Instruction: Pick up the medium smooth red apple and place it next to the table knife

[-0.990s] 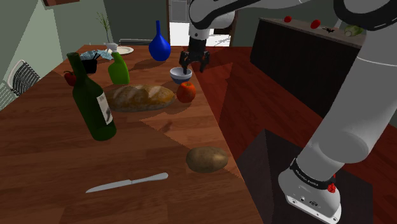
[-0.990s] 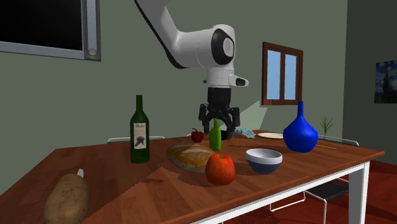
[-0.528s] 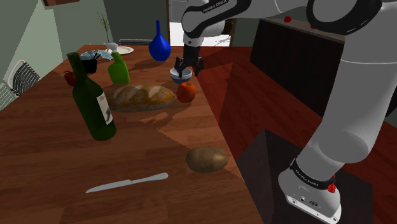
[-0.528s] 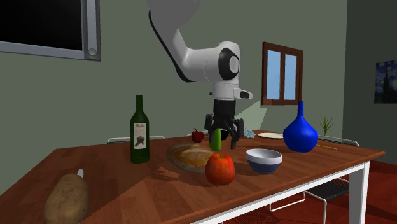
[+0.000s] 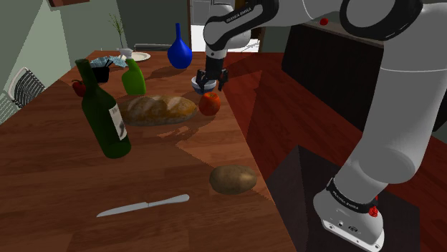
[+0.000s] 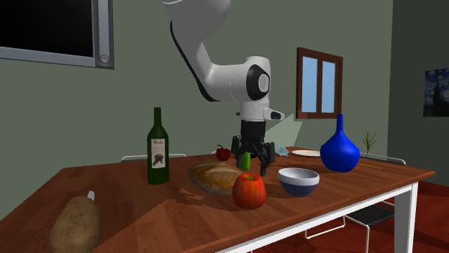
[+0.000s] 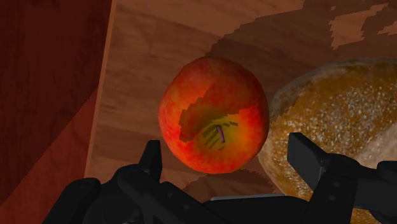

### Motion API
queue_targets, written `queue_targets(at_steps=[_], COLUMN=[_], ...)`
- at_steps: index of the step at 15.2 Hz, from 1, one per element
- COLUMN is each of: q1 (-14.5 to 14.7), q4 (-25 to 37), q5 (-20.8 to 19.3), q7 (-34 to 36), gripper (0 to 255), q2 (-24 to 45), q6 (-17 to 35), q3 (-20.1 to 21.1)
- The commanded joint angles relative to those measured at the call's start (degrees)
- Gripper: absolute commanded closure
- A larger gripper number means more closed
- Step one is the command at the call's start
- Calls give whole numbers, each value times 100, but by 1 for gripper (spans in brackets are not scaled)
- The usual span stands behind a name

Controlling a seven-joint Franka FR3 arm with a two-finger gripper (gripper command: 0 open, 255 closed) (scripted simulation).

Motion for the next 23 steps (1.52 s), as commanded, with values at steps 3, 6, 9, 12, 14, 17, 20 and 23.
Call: queue_targets(at_steps=[3,6,9,12,14,17,20,23], q1=[0,0,0,0,0,-1,-2,-3], q4=[-1,-1,3,4,39,168,313,469], q5=[0,0,0,0,-2,-9,-16,-22], q7=[0,0,0,0,5,20,36,51], gripper=[0,255,255,255,255,255,255,255], q2=[1,1,0,1,-27,-104,-168,-223], q6=[2,2,-2,-3,-64,-270,-479,-690], q3=[0,0,0,0,-1,-2,-4,-5])
